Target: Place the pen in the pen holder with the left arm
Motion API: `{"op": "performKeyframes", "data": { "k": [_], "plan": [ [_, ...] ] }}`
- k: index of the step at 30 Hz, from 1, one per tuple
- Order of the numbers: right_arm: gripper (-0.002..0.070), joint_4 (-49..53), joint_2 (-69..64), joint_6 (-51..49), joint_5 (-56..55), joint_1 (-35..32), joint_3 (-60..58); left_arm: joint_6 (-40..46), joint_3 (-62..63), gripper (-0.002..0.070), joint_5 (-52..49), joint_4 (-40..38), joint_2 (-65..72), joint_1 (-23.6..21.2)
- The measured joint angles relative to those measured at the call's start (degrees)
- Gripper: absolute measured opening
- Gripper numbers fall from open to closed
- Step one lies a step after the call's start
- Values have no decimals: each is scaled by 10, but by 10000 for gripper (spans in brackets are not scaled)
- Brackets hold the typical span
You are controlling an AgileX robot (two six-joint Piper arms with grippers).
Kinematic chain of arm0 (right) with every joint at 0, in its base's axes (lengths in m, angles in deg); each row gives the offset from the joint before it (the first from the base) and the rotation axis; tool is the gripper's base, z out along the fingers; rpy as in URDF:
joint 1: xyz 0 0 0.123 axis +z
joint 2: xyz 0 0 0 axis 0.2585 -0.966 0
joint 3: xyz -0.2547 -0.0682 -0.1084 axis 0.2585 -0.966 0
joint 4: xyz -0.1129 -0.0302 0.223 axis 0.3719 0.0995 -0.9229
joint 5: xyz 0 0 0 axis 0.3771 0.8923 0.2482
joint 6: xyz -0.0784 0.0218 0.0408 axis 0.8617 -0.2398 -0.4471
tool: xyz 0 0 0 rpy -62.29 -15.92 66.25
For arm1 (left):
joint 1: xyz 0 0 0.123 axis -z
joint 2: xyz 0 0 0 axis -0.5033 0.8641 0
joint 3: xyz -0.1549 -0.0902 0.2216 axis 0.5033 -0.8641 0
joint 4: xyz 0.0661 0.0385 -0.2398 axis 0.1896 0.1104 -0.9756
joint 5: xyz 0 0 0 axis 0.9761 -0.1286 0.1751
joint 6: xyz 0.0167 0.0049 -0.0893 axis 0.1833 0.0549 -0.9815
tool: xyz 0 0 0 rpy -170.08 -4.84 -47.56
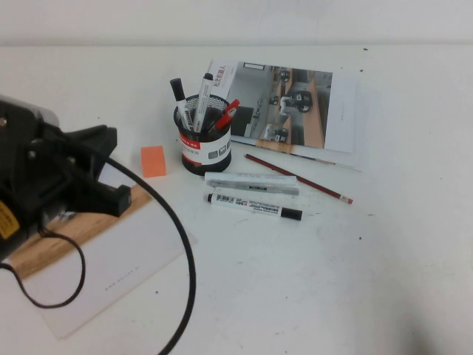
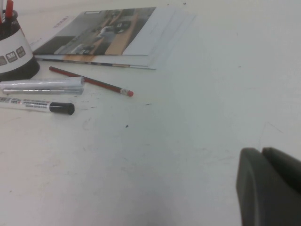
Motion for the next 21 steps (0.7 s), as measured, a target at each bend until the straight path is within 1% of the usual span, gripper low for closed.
{"op": "performKeyframes", "data": {
  "k": [7, 9, 11, 13, 16, 21],
  "plan": [
    [-22, 0, 0, 0, 0, 0, 0, -16, -4, 1, -64, 0, -61, 0],
    [-22, 0, 0, 0, 0, 0, 0, -2, -12, 1, -86, -3, -96, -1],
    [-22, 0, 0, 0, 0, 0, 0, 19, -26, 1, -119, -23, -138, -9],
    [-22, 0, 0, 0, 0, 0, 0, 52, -49, 1, -145, -59, -196, -28],
    [-22, 0, 0, 0, 0, 0, 0, 89, -96, 1, -157, -100, -285, -67],
    [-22, 0, 0, 0, 0, 0, 0, 103, -175, 1, -168, -120, -423, -123]
  ]
}}
